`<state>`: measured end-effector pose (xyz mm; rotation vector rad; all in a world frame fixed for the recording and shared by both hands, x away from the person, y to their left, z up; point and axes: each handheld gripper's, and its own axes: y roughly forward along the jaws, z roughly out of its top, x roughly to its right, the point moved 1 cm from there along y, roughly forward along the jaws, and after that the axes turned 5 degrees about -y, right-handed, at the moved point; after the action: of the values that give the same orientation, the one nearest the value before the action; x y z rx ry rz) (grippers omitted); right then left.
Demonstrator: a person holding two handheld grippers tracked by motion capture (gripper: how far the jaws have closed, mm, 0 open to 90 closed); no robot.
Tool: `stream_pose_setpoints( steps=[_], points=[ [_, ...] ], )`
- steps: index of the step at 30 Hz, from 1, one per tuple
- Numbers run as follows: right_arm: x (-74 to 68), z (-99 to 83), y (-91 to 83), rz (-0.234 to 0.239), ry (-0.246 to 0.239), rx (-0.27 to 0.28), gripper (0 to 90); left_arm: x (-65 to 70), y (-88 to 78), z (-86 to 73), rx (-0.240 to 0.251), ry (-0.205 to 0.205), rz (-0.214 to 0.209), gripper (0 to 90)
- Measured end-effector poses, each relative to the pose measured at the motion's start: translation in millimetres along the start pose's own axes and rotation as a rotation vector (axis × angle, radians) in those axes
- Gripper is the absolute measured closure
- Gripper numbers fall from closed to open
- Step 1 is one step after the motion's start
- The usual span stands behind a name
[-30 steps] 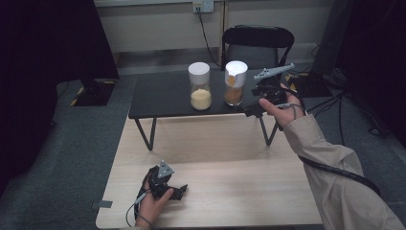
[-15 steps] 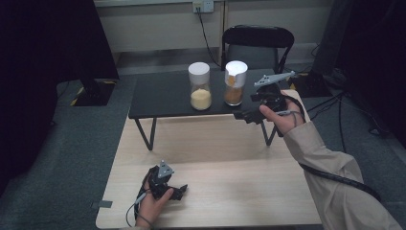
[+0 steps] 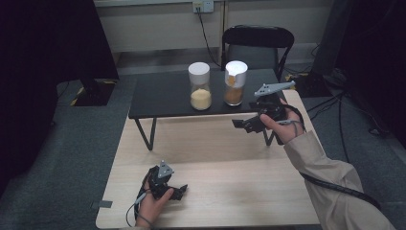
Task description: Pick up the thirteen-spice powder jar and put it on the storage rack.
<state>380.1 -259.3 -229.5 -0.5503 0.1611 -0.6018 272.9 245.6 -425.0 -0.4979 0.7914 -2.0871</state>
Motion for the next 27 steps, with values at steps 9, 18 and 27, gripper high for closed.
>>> stream_pose_setpoints(
  steps=[9,18,27],
  points=[
    [-1.4,-18.1,6.0,0.032,0.008,0.006,1.2,-0.1,-0.1,0.3,-0.002,0.001,-0.001,0.0],
    [-1.6,-36.1,10.6,0.051,0.019,0.018,0.9,-0.1,-0.1,0.3,-0.002,0.003,0.000,0.0],
    [-1.7,-55.6,15.7,0.070,0.010,0.021,0.9,-0.1,-0.2,0.4,-0.002,0.003,0.000,0.0]
  ],
)
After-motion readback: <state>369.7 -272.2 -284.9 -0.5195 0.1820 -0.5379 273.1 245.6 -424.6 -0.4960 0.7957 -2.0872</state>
